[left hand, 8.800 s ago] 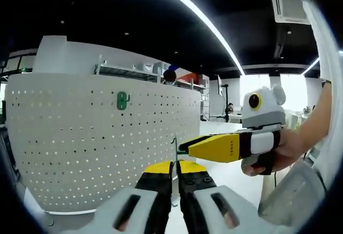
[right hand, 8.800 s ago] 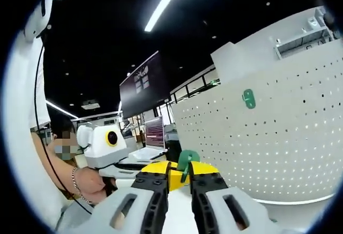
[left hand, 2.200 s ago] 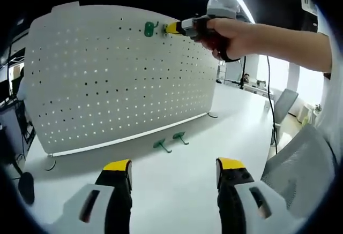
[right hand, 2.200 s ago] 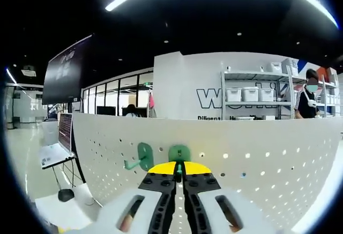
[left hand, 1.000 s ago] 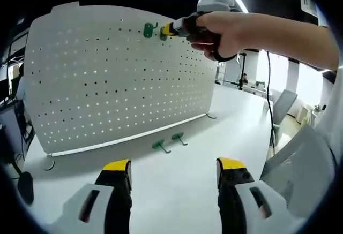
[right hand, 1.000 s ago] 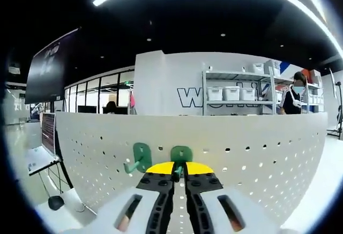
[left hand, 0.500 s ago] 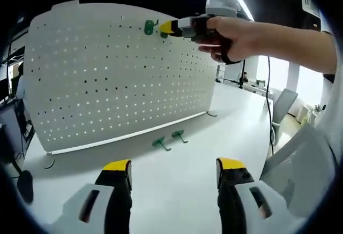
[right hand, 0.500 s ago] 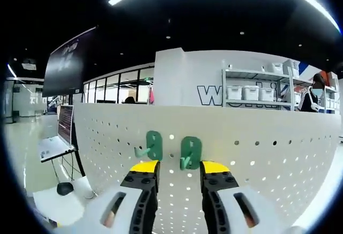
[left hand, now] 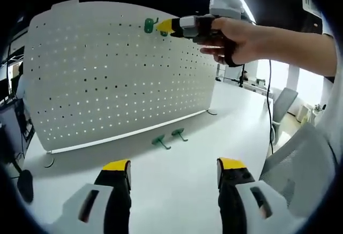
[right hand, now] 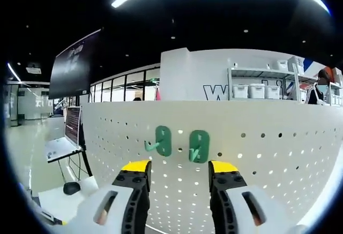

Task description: Insert the hook assembly into the mounting plate slot until the hook locks in place.

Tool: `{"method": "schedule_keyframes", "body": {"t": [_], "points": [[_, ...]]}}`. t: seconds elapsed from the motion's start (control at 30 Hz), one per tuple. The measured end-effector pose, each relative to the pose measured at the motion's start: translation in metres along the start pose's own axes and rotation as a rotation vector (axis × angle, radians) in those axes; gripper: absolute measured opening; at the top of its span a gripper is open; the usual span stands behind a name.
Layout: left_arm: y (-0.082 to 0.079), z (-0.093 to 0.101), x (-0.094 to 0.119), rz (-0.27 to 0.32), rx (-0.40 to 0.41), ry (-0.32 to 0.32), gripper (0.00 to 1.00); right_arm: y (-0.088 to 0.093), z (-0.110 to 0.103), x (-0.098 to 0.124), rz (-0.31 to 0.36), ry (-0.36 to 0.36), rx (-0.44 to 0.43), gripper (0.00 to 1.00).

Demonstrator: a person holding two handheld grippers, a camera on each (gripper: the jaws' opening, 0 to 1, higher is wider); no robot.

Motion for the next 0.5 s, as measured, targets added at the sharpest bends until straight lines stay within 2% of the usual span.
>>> {"method": "schedule_keyframes", "body": {"t": [0.1, 0.17, 0.23, 0.4, 0.5], "points": [[0.000, -0.001, 0.000, 0.001, 0.001, -0.001, 0.67, 0.001, -0.001, 0.003, 0.000, -0.022, 0.007, 0.40], [0.000, -0.001, 0.000, 0.002, 0.003, -0.001, 0.67, 0.002, -0.004, 0.006, 0.009, -0.043, 0.059, 0.41], [0.000, -0.001, 0.000, 0.001, 0.003, 0.000, 0.67, 0.007, -0.006, 0.009, 0.004, -0.084, 0.061, 0.42], [0.001, 0.000, -0.001, -0.004, 0.000, 0.005, 0.67, 0.010, -0.012, 0.019, 0.053, -0.222, 0.019, 0.43], [0.001, 0.002, -0.001, -0.005, -0.003, 0.007, 0.67, 0.013, -0.011, 0.023, 0.064, -0.248, -0.002, 0.45]]}}
Point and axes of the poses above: the point that each gripper's makers call its tool centre point, and the gripper's own axes: x roughly backward along the fingers, z roughly to its right, y roughly out of its underside, the point moved 1 cm from there along x, roughly backward along the fingers, and after that the axes turned 14 degrees about -z, right-handed, at the moved point
